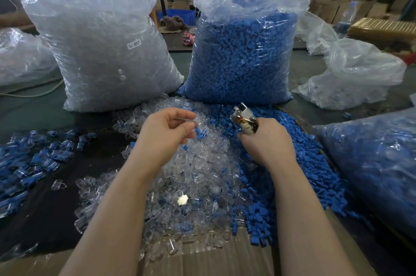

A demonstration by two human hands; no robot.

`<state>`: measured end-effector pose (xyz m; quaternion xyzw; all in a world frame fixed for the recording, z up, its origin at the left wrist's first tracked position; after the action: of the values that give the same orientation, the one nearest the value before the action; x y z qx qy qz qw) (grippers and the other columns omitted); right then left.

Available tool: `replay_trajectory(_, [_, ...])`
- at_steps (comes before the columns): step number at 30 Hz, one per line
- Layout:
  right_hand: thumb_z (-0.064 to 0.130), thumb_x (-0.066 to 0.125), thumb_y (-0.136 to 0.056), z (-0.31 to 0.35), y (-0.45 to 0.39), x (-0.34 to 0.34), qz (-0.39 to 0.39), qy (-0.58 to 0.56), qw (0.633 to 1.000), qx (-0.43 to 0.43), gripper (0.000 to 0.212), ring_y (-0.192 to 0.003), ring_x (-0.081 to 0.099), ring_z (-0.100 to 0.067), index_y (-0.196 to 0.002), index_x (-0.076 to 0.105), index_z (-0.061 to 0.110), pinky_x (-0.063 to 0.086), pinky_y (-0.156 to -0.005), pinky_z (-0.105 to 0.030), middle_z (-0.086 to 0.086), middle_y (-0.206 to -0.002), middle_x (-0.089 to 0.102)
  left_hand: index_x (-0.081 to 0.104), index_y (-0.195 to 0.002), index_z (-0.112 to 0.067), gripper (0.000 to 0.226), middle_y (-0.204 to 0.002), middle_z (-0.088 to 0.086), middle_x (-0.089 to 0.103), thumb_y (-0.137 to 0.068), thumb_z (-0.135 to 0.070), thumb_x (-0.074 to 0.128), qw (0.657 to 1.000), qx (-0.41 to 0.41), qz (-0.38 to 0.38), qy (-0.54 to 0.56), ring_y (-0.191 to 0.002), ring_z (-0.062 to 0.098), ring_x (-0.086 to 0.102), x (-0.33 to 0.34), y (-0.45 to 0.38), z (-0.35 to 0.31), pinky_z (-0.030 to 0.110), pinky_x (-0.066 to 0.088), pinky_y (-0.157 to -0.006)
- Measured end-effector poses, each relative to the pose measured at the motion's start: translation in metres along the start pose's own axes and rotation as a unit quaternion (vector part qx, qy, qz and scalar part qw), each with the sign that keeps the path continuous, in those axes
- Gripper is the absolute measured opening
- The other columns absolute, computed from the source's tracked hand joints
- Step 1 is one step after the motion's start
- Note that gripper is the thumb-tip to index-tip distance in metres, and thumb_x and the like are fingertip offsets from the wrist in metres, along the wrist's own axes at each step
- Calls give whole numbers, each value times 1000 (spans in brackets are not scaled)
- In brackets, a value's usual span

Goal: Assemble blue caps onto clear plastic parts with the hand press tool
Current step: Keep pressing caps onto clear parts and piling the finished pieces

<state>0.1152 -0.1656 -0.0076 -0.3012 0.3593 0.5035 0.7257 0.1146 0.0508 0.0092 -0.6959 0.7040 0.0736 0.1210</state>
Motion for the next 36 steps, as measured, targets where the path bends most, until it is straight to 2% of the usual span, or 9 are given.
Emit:
replay_trajectory(6, [29,74,-79,17,6,0,33,-230,970,-72,9,-70,61,-15,-81,69,21,48,-64,-33,5,-72,68,75,-90,-27,17,-78,-6,75,-90,-12,68,1000,20,12,-19,-67,0,67,11,4,-5,12,52,-60])
replay_trajectory(9, [24,75,-80,24,9,-1,51,-278,953,-105,7,-65,60,-1,-78,69,25,48,-60,-18,9,-72,69,75,-90,-26,13,-74,-7,74,-88,-14,71,1000,25,10,-9,-64,0,67,19,6,-8,12,51,-59])
replay_trajectory(14, [22,76,-82,30,13,-3,70,-289,945,-140,10,-64,58,1,-79,67,27,48,-59,-20,9,-73,68,74,-86,-28,9,-72,-8,74,-85,-20,75,999,31,-2,8,-64,1,67,25,5,-10,12,52,-59])
replay_trajectory(19, [23,74,-85,31,16,-2,84,-320,934,-138,8,-59,53,0,-79,69,22,42,-53,-14,10,-66,65,72,-83,-28,10,-68,-8,71,-85,-18,74,999,48,-4,6,-62,1,63,26,5,-11,14,51,-58])
replay_trajectory(23, [26,73,-85,34,18,-4,92,-347,922,-146,10,-62,56,-2,-79,71,19,45,-56,-14,1,-70,68,71,-83,-27,8,-69,-7,71,-86,-21,74,999,54,-8,0,-62,1,63,24,4,-12,15,53,-60])
replay_trajectory(27, [24,74,-84,38,17,-3,84,-343,925,-143,10,-71,63,-17,-82,71,15,54,-69,-34,-8,-79,70,72,-82,-30,6,-72,-7,72,-84,-25,75,998,61,-8,-7,-65,5,64,24,6,-15,19,54,-63])
replay_trajectory(30, [22,75,-83,39,17,-2,78,-339,926,-146,7,-70,61,-12,-82,71,17,51,-65,-31,-3,-76,70,73,-87,-34,8,-76,-10,73,-83,-27,75,999,54,-1,-8,-71,5,66,25,7,-16,19,55,-63])
replay_trajectory(33, [18,72,-82,39,17,-3,75,-340,925,-150,4,-66,58,-8,-80,69,20,48,-61,-23,2,-73,68,75,-98,-31,20,-81,-15,74,-87,-15,72,999,48,12,-2,-73,-3,66,28,7,-17,14,51,-64])
replay_trajectory(36, [13,69,-82,39,17,-4,77,-325,930,-153,5,-70,59,-18,-83,67,18,50,-65,-32,-2,-77,68,73,-99,-34,31,-85,-14,75,-86,-6,69,999,37,28,12,-79,4,68,33,8,-17,21,57,-69])
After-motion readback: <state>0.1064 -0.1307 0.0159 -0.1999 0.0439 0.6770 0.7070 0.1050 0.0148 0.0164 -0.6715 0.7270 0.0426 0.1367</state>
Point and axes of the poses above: each hand's wrist, its own y-axis away from the middle knuckle, its own x-axis out of the palm, z = x × y, the point moved 4 cm from there along -y, towards the middle knuckle
